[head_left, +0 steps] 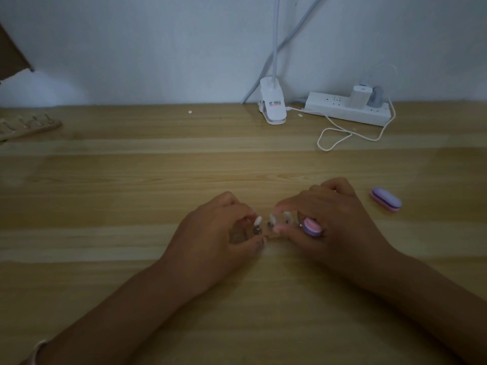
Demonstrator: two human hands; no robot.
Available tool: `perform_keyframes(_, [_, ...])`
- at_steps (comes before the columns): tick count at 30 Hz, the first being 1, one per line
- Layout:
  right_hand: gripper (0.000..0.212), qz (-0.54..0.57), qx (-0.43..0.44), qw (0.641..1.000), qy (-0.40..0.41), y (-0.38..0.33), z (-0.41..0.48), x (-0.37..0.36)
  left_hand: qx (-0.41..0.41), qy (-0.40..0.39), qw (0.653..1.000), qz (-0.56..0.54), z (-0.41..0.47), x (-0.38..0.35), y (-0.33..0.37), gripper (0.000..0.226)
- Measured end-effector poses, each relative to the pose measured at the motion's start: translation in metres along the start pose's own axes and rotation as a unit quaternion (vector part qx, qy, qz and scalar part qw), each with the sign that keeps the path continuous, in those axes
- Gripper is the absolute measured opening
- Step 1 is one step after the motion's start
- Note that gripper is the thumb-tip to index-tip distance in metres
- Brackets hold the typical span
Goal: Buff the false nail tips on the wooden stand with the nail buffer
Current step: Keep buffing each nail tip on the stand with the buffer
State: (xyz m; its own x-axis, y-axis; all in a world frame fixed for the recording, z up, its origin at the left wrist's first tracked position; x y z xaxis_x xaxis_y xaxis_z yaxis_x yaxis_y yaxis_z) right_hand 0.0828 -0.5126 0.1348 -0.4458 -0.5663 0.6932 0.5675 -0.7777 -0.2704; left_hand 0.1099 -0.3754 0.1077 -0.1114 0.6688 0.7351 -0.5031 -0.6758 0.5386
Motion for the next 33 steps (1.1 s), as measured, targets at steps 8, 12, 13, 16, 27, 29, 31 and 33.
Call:
perform_keyframes(8, [0.014,-0.026,0.007,1.0,0.009,-0.002,0.001,0.006,0.009,0.006,1.0,-0.003,0.0,0.002,0.003,0.022])
perform_keyframes(12, [0.028,-0.055,-0.001,0.998,-0.001,0.004,0.001,0.013,0.005,0.008,1.0,0.003,0.0,0.003,0.004,0.019])
perform_keyframes(13, [0.028,-0.055,0.004,0.998,-0.008,0.004,0.001,0.013,0.004,0.008,1.0,0.002,0.0,0.004,0.005,0.018])
perform_keyframes(16, [0.022,-0.052,0.034,0.998,-0.01,0.002,-0.001,0.013,-0.006,0.009,1.0,0.005,0.0,0.004,0.006,0.017])
perform_keyframes(27, [0.025,0.144,-0.006,0.988,0.058,-0.012,0.001,0.038,-0.102,0.074,0.98,-0.156,-0.006,0.021,0.04,0.028])
perform_keyframes(29, [0.025,0.161,-0.015,0.985,0.064,-0.016,0.0,0.037,-0.087,0.053,0.968,-0.229,-0.006,0.02,0.041,0.019])
perform_keyframes(31, [0.026,0.181,-0.036,0.981,0.06,-0.015,-0.001,0.035,-0.047,0.033,0.956,-0.286,-0.004,0.017,0.035,0.014])
perform_keyframes(33, [0.027,0.188,-0.046,0.979,0.058,-0.014,-0.001,0.034,0.002,0.002,0.944,-0.331,-0.005,0.01,0.029,0.016])
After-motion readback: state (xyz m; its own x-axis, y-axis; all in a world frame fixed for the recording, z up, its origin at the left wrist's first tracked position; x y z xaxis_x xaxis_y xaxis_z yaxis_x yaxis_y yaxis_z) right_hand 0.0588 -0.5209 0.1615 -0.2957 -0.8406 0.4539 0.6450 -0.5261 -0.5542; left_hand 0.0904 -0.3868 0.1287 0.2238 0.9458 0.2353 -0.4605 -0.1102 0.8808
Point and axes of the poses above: each hand's wrist, its own z-axis towards the middle knuckle, its own x-axis out of the back of the hand, y = z × x, the point moved 9 cm from there along z, towards the middle knuckle, and after that the axes turned 12 degrees about y, right-handed, at the moved point
